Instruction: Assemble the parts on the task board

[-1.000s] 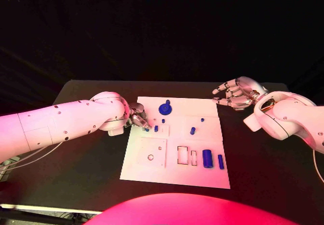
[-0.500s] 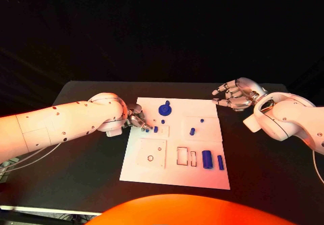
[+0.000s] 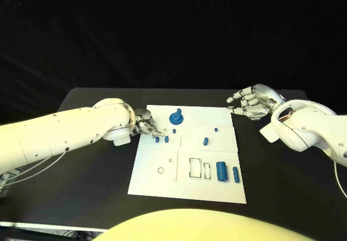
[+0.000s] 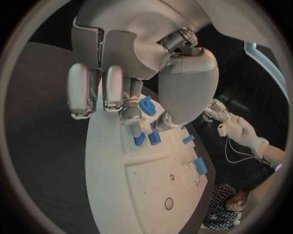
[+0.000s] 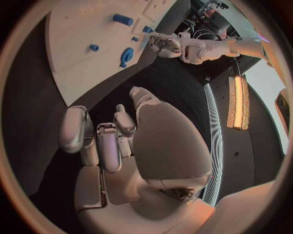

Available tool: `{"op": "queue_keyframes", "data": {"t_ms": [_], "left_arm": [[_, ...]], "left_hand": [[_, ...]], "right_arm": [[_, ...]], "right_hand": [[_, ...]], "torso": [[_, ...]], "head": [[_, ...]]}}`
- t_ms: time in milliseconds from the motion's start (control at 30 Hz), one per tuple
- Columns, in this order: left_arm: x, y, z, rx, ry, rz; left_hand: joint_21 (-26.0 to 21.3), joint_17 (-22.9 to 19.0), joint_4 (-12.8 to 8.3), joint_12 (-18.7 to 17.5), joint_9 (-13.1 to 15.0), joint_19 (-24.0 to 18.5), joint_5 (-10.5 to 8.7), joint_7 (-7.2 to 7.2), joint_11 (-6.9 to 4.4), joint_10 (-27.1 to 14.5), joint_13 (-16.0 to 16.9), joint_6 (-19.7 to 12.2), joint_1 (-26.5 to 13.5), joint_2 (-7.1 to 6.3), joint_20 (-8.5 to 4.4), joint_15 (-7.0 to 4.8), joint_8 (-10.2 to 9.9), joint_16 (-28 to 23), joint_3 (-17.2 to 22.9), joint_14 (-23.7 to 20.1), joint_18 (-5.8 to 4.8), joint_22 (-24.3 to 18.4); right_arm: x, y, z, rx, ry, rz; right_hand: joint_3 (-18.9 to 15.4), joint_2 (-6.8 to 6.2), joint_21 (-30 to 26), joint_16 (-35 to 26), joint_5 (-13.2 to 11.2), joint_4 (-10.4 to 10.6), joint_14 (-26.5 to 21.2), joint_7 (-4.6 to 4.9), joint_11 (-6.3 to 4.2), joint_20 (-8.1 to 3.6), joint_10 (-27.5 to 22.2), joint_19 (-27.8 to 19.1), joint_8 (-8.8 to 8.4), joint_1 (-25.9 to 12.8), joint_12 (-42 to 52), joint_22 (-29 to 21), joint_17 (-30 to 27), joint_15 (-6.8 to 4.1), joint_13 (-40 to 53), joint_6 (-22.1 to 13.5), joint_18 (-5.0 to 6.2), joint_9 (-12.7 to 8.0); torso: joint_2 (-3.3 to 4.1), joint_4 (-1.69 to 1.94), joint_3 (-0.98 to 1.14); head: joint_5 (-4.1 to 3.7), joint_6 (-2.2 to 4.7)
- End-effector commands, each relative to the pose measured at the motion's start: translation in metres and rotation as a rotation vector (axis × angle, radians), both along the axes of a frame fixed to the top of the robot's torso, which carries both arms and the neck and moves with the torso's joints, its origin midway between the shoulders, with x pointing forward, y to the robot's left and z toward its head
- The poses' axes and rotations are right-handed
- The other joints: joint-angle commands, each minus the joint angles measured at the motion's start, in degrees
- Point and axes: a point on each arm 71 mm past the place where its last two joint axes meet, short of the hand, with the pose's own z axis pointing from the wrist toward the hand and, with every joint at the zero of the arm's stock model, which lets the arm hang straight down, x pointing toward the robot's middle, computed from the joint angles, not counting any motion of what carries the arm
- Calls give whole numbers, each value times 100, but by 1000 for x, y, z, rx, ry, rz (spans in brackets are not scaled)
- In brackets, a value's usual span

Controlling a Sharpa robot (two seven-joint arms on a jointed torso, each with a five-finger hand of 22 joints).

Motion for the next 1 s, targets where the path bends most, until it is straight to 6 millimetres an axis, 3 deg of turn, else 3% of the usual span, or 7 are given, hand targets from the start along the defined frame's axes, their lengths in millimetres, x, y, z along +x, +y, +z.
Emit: {"op": "queue_keyframes", "data": {"t_ms": [33,300,433,533,700,833,1000], "left_arm": [[2,-4,7,-106,-32,34],[9,-8,27,-284,-165,67],[12,-15,35,-346,-248,20],[12,-23,38,-362,-323,-46],[10,-38,40,-342,-462,-206],[7,-49,35,-282,-528,-338],[6,-58,27,-194,-557,-456]], "left_hand": [[-60,1297,1,-115,-12,-75,-35,22,12,-115,-165,-92,-83,23,7,-10,-44,-58,-123,542,-4,230],[-573,709,0,-1026,-41,-643,-12,274,243,-1140,-1469,-690,73,175,171,179,-251,-398,-650,316,176,-583],[-1690,-514,-21,-1367,-335,-1912,61,722,672,-2178,-1715,-1509,829,196,473,566,-649,-1125,-781,-493,498,-2132],[-2652,-1479,-86,-1709,-622,-2938,65,903,862,-2793,-2022,-1776,1642,154,666,759,-825,-1692,-606,-1389,728,-3264],[-2849,-2180,-218,-2019,-1034,-3099,58,938,939,-3128,-2424,-1867,2507,-31,770,841,-954,-1930,-155,-2094,739,-3333],[-2938,-2848,-330,-2372,-1298,-3236,52,916,978,-3368,-2776,-1953,2771,-193,806,880,-1023,-2188,30,-2706,739,-3339],[-2921,-3109,-445,-2642,-1570,-3316,51,793,1035,-3435,-3093,-1892,2909,-256,849,925,-1098,-2141,93,-2878,740,-3280]], "right_arm": [[0,1,0,-2,-9,16],[0,0,-1,-2,-9,13],[0,0,-1,-3,-10,11],[0,0,-1,-2,-11,11],[0,0,-1,-2,-11,11],[0,0,-2,-2,-10,11],[0,1,-2,-2,-9,13]], "right_hand": [[37,-5,-22,-22,12,-3,334,-1,-10,-12,-43,-29,26,-48,-27,196,452,-42,0,-56,116,-10],[37,-5,-22,-22,12,-3,334,-1,-10,-12,-43,-29,26,-48,-27,196,452,-42,0,-56,116,-10],[45,-7,-31,-26,11,-2,333,-1,-9,-12,-47,-32,29,-57,-30,192,445,-41,-5,-60,117,-11],[47,-7,-44,-29,12,-3,331,-1,-10,-12,-48,-38,30,-57,-31,185,440,-41,-6,-60,120,-11],[50,-7,-55,-32,13,-4,330,-1,-10,-12,-58,-44,31,-56,-41,180,433,-41,-19,-60,123,-11],[52,-7,-62,-36,13,-5,327,-2,-10,-12,-75,-48,32,-56,-56,175,425,-41,-40,-60,124,-12],[57,-6,-68,-36,15,-7,328,-2,-11,-12,-90,-50,33,-53,-70,173,426,-41,-58,-60,125,-12]], "torso": [[-2,-3,0],[-3,-1,6],[0,-1,4],[5,-4,4],[12,-2,-3],[7,2,0],[7,-1,1]], "head": [[-3,15],[-10,45],[-32,67],[-33,73],[-58,94],[-73,90],[-74,92]]}}
